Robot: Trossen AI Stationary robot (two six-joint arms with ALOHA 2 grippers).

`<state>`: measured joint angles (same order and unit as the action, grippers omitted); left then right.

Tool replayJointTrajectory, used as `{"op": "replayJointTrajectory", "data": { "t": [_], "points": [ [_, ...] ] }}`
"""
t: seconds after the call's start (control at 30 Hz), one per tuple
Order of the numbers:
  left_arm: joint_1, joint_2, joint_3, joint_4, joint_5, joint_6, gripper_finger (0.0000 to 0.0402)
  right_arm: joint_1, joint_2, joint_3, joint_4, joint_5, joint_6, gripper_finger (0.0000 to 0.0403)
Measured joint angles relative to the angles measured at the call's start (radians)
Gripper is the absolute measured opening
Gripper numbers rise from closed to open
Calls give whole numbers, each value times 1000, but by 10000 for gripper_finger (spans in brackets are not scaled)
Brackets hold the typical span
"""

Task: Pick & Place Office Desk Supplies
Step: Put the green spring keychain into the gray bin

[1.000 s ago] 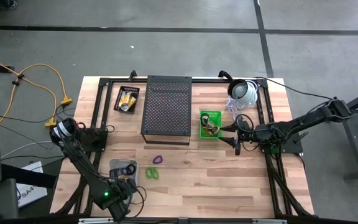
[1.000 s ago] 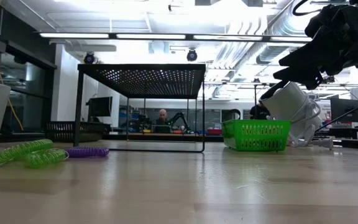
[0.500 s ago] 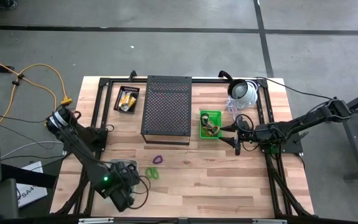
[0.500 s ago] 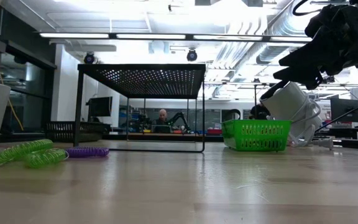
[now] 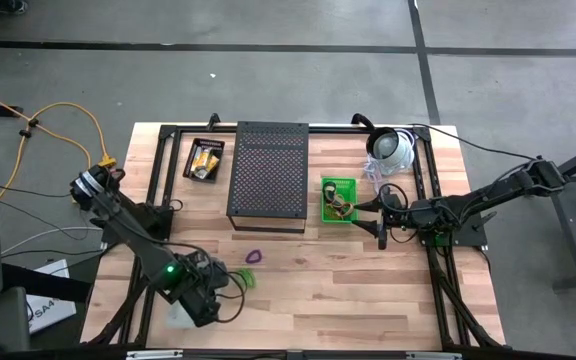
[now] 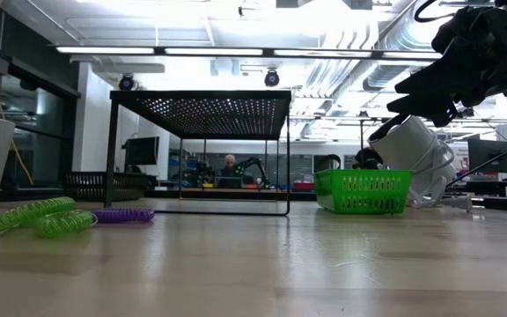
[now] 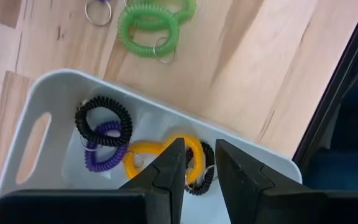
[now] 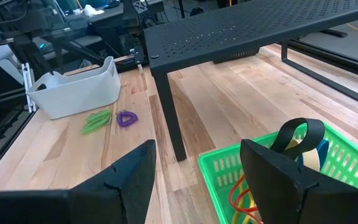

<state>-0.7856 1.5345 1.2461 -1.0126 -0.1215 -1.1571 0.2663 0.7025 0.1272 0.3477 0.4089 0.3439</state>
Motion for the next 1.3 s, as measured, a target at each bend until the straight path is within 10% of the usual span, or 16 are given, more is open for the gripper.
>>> {"op": "replayJointTrajectory", "data": {
  "t": [0.7,1.3],
  "points": [
    [300,0,0,67,40,576,85,0,0,0,0,0,0,223],
    [340,163,1,186,69,1153,85,0,0,0,0,0,0,223]
  ]
}}
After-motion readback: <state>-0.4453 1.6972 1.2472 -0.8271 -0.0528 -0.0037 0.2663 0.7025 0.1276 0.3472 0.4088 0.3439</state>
